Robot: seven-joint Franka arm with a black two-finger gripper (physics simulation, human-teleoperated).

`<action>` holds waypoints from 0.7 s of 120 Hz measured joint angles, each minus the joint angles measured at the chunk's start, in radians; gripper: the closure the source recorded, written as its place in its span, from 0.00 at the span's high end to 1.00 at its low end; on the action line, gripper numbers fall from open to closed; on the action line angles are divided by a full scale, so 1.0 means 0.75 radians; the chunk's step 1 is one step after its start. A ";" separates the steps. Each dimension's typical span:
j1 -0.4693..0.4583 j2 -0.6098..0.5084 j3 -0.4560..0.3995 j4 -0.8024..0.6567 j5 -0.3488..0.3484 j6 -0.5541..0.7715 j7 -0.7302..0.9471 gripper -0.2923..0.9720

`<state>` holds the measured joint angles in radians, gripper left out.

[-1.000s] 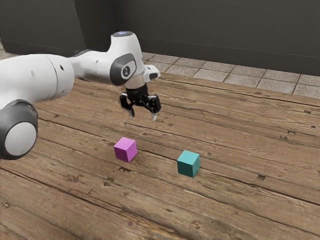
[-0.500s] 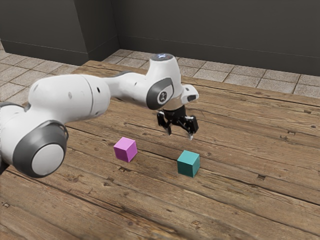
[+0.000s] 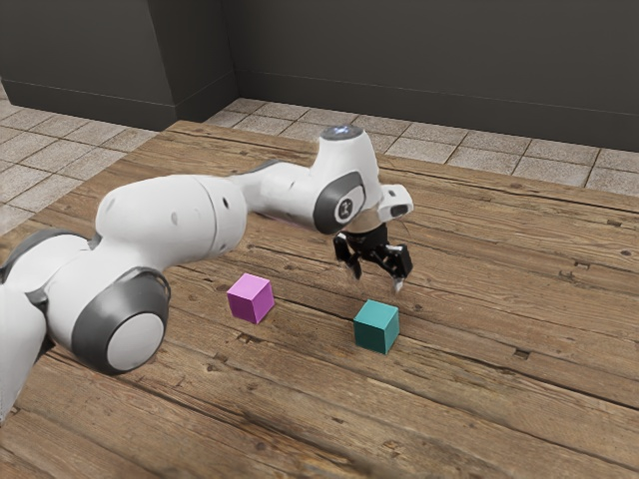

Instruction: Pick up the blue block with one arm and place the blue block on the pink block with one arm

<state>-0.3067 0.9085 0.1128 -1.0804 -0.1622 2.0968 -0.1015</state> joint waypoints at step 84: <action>-0.070 -0.187 0.015 -0.204 0.038 -0.071 -0.167 0.75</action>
<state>-0.3590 0.7683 0.1239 -1.2334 -0.1333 2.0438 -0.2264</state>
